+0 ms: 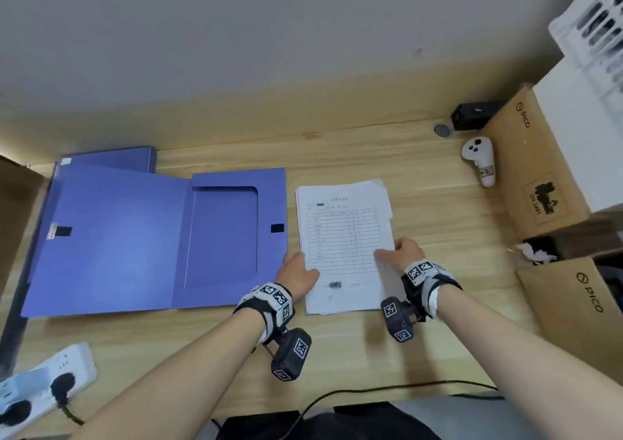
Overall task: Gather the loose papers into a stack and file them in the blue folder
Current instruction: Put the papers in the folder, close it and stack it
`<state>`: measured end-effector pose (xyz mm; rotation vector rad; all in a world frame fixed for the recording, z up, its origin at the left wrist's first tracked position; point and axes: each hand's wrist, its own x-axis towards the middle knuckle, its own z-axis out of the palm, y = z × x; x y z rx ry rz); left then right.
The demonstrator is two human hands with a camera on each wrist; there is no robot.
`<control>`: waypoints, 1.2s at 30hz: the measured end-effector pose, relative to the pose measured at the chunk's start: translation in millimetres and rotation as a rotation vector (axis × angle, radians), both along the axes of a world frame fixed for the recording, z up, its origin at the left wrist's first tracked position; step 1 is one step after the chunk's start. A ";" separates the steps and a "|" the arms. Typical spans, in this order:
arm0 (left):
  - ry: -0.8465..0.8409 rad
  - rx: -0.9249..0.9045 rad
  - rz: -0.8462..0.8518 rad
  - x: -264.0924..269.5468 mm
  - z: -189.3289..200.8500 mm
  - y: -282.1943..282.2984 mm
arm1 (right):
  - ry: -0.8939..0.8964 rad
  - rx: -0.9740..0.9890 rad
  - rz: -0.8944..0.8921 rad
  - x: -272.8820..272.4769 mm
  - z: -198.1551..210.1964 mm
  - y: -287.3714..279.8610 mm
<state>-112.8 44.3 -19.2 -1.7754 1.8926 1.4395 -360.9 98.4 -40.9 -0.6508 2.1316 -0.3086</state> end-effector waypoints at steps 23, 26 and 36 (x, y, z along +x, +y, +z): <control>0.228 0.065 0.400 16.8 61.9 -35.5 | -0.537 -0.459 -0.327 3.3 96.4 -36.4; 0.422 0.116 0.562 31.2 75.2 -53.6 | -0.586 -0.509 -0.319 16.6 113.3 -56.0; 0.506 0.144 0.696 134.4 74.3 -67.5 | -0.548 -0.455 -0.110 118.5 74.8 -99.3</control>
